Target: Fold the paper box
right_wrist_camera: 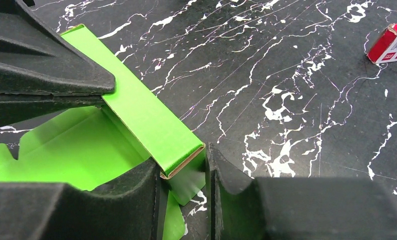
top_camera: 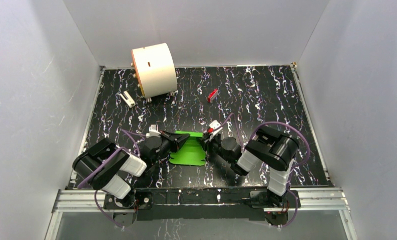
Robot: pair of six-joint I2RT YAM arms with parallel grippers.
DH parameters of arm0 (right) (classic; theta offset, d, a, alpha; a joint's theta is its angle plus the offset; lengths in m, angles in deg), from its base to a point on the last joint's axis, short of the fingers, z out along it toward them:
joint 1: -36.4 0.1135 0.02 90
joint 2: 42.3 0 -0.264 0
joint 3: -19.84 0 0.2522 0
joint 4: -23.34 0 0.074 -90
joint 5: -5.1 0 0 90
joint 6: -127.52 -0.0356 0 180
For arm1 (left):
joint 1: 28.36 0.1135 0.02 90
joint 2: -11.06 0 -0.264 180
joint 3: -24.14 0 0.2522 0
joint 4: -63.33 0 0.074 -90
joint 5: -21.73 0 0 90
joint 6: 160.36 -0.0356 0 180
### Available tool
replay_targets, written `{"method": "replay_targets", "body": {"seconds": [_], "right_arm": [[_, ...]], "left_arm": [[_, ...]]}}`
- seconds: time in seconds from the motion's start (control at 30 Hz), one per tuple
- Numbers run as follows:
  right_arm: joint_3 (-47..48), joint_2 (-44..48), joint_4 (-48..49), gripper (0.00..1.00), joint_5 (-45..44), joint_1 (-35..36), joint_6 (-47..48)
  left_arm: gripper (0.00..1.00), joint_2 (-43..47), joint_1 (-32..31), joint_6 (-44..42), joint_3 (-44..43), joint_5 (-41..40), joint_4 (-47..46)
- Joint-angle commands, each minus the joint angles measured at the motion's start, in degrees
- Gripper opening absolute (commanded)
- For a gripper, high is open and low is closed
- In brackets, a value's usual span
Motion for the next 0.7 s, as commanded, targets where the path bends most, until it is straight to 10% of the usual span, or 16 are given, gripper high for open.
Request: {"method": "replay_targets", "body": {"seconds": [0.0, 0.47, 0.67], "right_arm": [[1.53, -0.05, 7.8, 0.36, -3.19, -0.1, 1.4], [-0.65, 2.6, 4.14, 0.33, 0.22, -0.3, 9.4], [-0.27, 4.2, 0.57, 0.33, 3.66, -1.33, 10.99]], "left_arm": [[0.0, 1.92, -1.36, -0.88, 1.38, 2.97, 1.26], [0.48, 14.18, -2.12, -9.83, 4.13, 8.54, 4.36], [0.59, 33.38, -2.3, -21.21, 2.1, 7.12, 28.44]]}}
